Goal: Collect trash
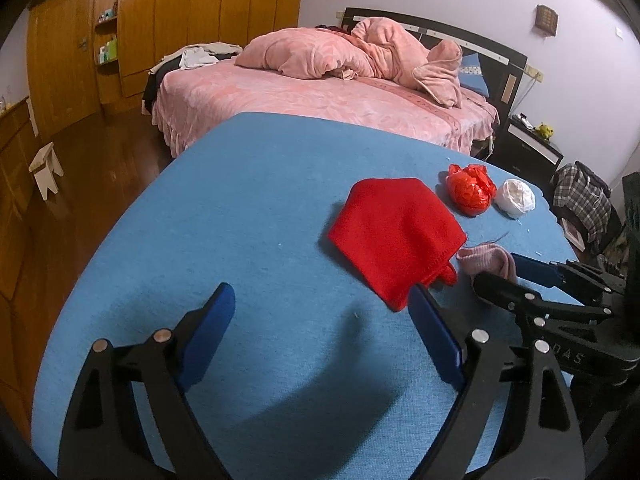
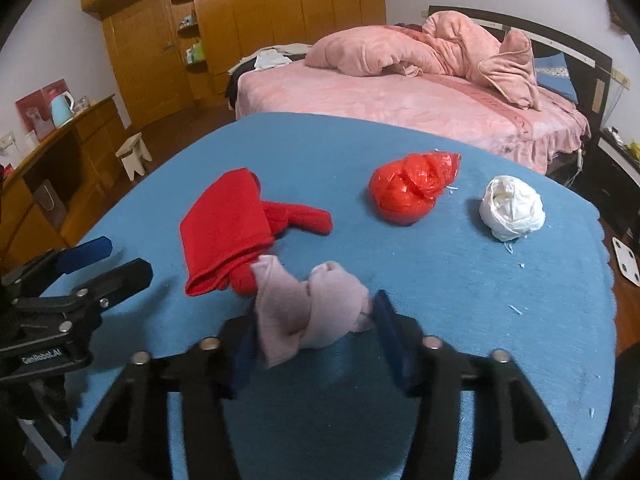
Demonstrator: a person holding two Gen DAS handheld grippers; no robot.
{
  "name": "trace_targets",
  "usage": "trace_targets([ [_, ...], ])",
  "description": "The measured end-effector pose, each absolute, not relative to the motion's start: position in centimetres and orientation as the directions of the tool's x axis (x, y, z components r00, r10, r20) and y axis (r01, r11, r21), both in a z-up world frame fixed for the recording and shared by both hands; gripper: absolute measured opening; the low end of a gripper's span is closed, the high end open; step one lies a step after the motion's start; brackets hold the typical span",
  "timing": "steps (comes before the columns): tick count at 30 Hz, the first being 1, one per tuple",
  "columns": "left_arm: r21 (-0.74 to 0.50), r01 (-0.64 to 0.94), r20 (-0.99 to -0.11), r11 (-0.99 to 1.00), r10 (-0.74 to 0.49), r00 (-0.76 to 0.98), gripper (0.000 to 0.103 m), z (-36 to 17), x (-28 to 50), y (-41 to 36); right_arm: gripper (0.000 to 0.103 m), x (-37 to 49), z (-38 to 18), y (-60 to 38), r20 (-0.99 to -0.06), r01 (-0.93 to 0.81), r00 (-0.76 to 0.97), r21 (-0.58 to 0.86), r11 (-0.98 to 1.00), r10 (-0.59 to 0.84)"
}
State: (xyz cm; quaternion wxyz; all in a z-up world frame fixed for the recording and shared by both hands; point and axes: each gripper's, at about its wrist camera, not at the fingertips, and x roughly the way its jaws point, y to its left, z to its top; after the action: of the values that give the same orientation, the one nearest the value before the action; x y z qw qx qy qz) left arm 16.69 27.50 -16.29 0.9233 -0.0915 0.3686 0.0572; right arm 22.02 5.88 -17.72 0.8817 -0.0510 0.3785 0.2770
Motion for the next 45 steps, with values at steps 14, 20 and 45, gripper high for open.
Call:
trace_targets([
  [14,-0.121,-0.107,-0.667,0.987,-0.001,0.745,0.085,-15.3,18.8,24.8,0.039,23.4,-16.2,2.3,-0.652,-0.426,0.640,0.138,0.894,0.406],
  [20,-0.117,-0.072,-0.685,0.991,-0.028,0.728,0.085,-16.1,21.2,22.8,0.039,24.9,-16.6,0.0,-0.662,-0.367,0.663,0.121,0.923,0.350],
  [45,-0.114,-0.157,-0.740,0.981,0.021,0.673,0.013,-17.4,24.1,22.9,0.040,25.3,-18.1,-1.0,-0.689,-0.345,0.656,0.092,0.934,0.310],
])
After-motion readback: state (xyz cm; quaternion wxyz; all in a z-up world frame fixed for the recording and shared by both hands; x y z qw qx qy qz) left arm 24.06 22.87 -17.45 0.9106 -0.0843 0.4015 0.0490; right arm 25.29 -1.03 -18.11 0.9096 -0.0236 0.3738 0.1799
